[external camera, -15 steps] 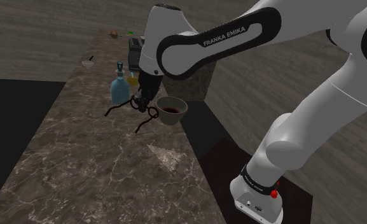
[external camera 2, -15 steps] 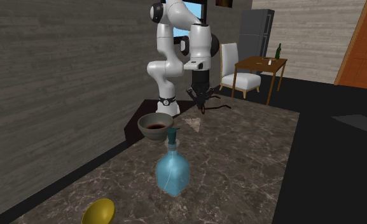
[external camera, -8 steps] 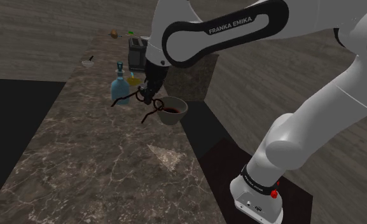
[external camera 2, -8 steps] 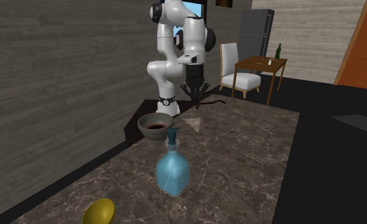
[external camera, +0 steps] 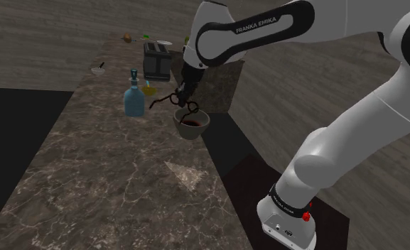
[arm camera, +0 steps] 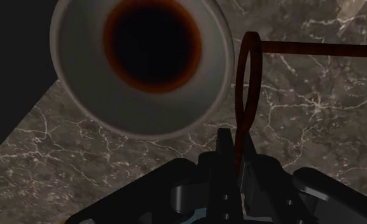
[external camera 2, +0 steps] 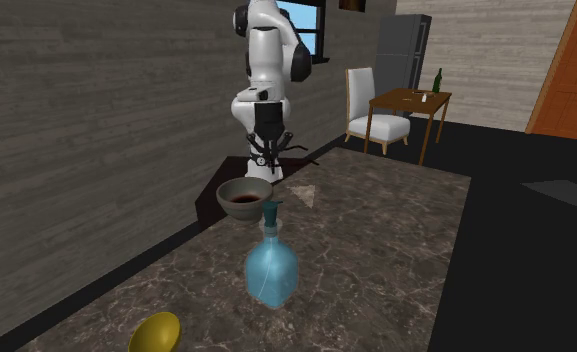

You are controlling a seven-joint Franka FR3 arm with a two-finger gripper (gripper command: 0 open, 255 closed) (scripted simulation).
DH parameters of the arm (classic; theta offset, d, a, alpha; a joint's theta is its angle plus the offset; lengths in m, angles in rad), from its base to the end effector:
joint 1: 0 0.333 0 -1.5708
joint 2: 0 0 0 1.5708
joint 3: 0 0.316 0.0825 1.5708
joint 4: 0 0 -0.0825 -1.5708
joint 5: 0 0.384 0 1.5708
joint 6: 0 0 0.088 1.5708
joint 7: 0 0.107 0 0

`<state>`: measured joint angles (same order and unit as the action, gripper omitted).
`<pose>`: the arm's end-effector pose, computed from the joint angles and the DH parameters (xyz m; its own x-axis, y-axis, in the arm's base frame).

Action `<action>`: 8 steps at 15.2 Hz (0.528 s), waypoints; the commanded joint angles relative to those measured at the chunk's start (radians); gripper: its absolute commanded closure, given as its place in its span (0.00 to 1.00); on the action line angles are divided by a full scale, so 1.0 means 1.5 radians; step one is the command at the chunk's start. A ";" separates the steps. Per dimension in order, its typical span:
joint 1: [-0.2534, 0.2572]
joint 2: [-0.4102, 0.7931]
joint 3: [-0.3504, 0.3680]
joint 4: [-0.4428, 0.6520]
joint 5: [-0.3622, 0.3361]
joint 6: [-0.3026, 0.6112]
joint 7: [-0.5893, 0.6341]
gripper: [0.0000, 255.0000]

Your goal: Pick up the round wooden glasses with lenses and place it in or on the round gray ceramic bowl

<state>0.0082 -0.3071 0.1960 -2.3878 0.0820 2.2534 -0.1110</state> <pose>0.4537 0.0991 0.4506 0.9513 0.2585 0.1677 0.2612 -0.9653 0.0061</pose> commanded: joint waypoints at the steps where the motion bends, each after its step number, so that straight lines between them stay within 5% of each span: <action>1: -0.014 0.001 -0.026 -0.002 -0.002 0.001 -0.040 1.00; 8: -0.060 0.032 -0.107 0.025 -0.008 -0.001 -0.161 1.00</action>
<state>-0.0700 -0.2646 0.0551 -2.3549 0.0711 2.2533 -0.3207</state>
